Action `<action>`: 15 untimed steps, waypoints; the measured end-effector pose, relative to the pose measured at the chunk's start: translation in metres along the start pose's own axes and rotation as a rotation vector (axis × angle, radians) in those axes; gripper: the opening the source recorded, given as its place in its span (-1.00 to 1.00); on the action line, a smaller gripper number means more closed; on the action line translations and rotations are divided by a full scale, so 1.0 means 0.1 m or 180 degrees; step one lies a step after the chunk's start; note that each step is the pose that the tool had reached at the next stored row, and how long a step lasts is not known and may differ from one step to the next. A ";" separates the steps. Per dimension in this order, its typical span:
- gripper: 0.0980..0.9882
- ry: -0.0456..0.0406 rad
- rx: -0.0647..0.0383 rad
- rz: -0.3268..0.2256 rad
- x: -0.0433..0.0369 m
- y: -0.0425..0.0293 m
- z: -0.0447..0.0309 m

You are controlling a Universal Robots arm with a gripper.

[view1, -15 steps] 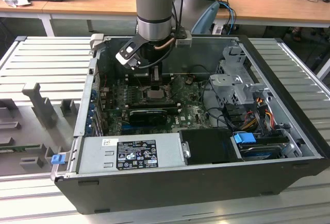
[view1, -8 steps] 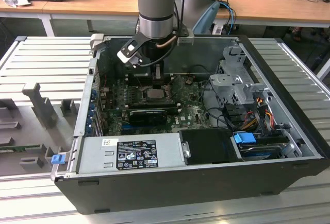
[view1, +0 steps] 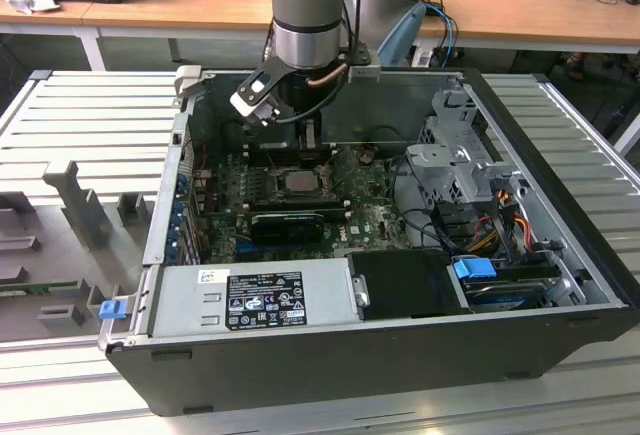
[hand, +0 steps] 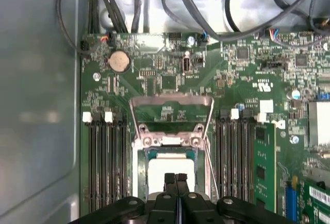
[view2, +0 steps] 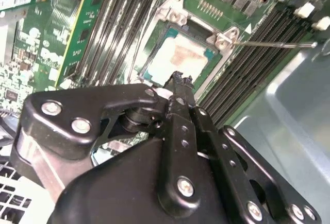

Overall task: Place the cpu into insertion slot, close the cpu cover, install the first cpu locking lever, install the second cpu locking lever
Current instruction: 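Close the cpu cover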

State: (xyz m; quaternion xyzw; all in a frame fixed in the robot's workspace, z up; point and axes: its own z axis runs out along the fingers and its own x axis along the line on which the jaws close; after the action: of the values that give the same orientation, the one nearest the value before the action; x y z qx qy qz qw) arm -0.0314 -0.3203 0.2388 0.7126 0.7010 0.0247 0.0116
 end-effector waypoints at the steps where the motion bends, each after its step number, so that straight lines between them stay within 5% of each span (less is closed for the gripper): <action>1: -0.98 -0.0001 0.0001 0.0000 0.000 0.010 -0.001; 7: -0.98 0.0000 0.0001 0.0000 0.002 0.020 -0.076; 11: -0.98 -0.0001 0.0002 0.0000 0.003 0.114 -0.087; 12: -0.98 0.0000 0.0001 0.0000 0.005 0.119 -0.168; 15: -0.98 0.0000 0.0001 0.0000 0.006 0.125 -0.248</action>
State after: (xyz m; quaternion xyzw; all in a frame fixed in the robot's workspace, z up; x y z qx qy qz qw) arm -0.0202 -0.3203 0.2643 0.7126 0.7010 0.0245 0.0115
